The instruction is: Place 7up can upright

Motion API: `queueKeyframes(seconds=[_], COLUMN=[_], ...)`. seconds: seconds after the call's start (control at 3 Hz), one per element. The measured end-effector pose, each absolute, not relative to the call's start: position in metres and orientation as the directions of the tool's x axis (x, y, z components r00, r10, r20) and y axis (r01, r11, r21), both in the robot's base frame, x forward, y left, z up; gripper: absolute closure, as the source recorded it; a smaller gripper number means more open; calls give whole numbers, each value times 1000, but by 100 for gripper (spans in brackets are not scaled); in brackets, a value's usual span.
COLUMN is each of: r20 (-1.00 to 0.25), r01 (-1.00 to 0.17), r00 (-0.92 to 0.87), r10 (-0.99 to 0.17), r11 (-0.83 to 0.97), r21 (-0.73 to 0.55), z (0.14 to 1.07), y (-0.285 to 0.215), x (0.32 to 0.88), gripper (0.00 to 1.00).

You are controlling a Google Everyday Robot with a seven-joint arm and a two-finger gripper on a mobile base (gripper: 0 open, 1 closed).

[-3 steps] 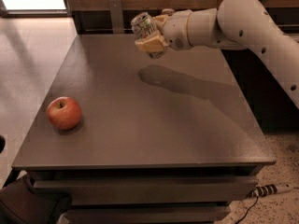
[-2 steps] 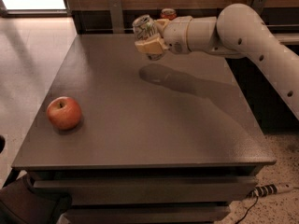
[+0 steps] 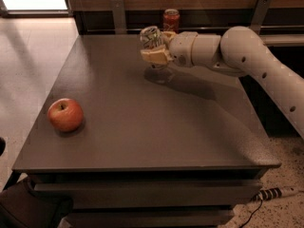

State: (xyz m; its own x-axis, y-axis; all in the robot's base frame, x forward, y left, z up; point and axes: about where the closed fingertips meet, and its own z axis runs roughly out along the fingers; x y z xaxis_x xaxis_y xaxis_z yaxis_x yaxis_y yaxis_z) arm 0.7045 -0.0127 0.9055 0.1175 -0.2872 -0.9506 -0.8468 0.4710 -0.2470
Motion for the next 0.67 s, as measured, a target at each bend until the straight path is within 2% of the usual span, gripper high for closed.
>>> queueKeyframes(seconds=[0.67], r20=[-972], r01=[-845], r00=[93], r10=[-216], r11=[499], r21=[-192], z=[875], y=[-16], x=[704], gripper=[100])
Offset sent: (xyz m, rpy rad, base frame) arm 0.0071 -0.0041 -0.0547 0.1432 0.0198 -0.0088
